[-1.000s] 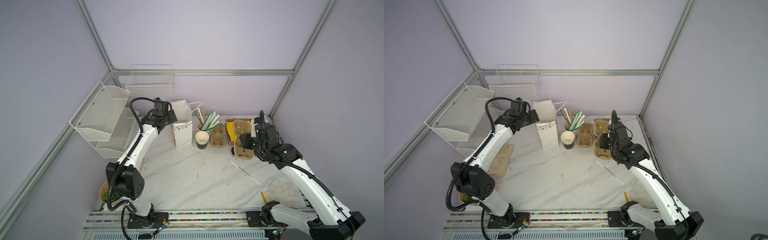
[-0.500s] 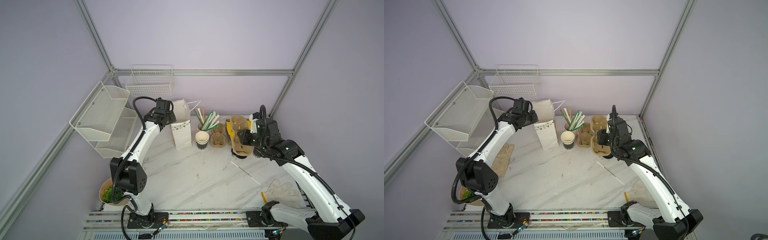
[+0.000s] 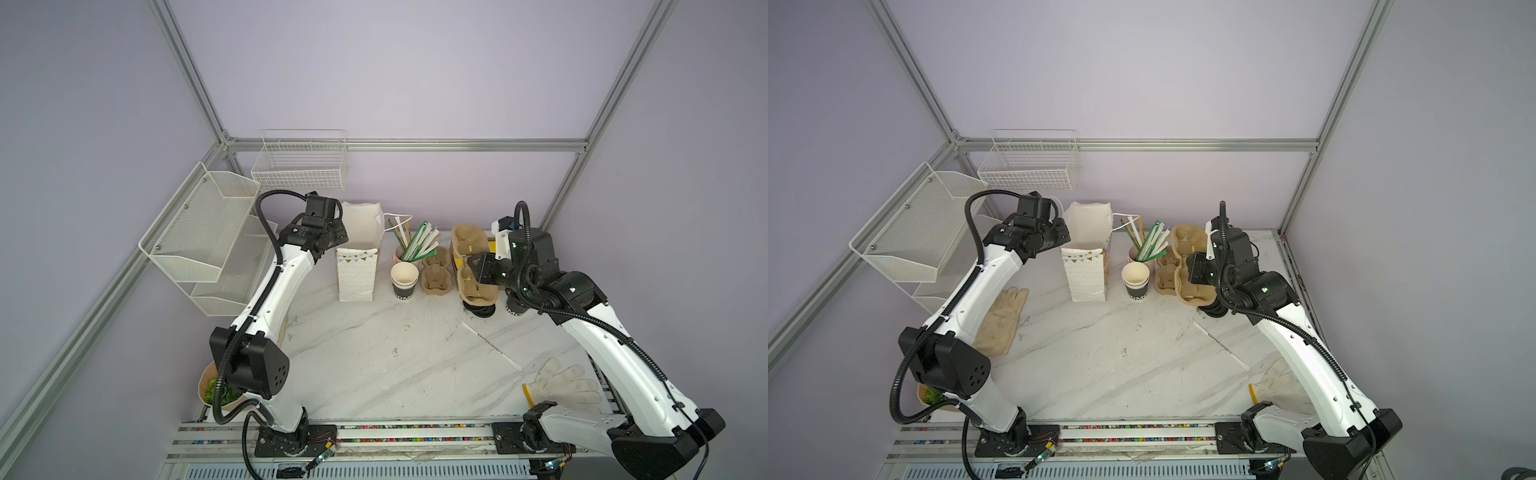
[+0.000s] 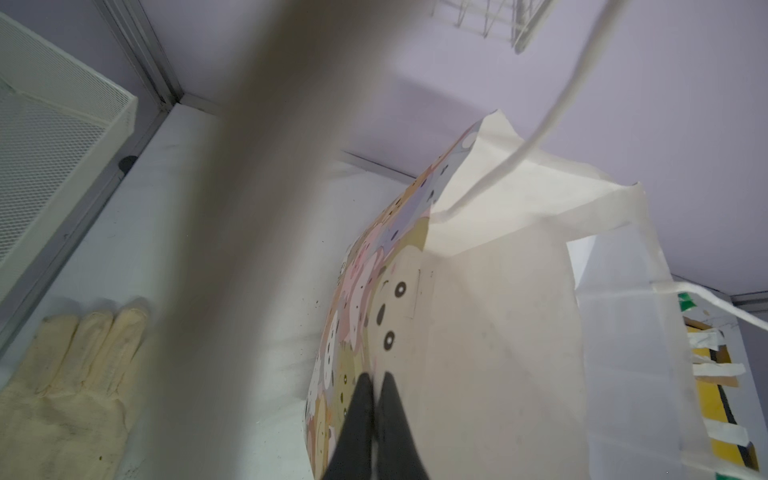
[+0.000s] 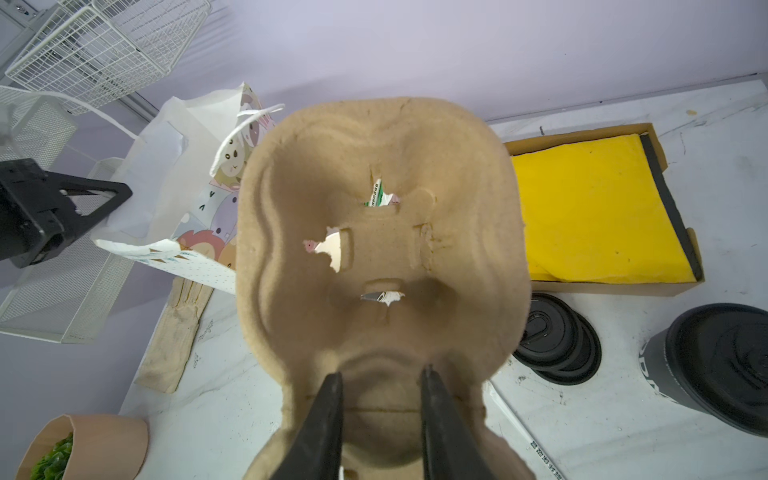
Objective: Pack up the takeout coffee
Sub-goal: 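Grasp the paper bag handle with left gripper while right raises carrier, then pull the bag toward table center with left while right carries carrier over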
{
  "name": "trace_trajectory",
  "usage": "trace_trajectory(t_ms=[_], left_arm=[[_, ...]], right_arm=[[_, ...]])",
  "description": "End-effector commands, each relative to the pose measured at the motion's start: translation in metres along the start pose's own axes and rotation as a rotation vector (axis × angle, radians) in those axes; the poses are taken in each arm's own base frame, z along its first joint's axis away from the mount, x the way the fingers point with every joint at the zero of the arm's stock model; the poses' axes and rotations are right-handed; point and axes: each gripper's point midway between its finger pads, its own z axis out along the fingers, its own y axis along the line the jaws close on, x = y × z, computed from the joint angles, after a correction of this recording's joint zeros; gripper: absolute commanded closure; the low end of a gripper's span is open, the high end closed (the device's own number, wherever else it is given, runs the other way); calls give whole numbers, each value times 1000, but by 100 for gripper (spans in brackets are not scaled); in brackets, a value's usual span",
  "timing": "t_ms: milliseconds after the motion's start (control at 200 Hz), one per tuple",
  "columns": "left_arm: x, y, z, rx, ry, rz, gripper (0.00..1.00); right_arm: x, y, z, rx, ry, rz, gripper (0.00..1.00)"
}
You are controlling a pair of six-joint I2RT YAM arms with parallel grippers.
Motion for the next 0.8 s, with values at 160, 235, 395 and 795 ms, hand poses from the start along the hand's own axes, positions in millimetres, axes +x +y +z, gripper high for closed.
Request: trace_trajectory(t_ms=[160,235,395,795], left_arm=[[-42,23,-131,70,-224,-33,100],[-30,24,-147,121,-202,-40,100],[-2,18,-183,235,-144,-45,100],[55,-39,-235,453,-31,-36,100]], right_arm=[[-18,6,-20,5,-51,-30,72],[-23,5,-26,13,-71,-27,72],[-37,2,-44,41,-123,-18,72],[-71,8,-93,39,-224,-5,73]])
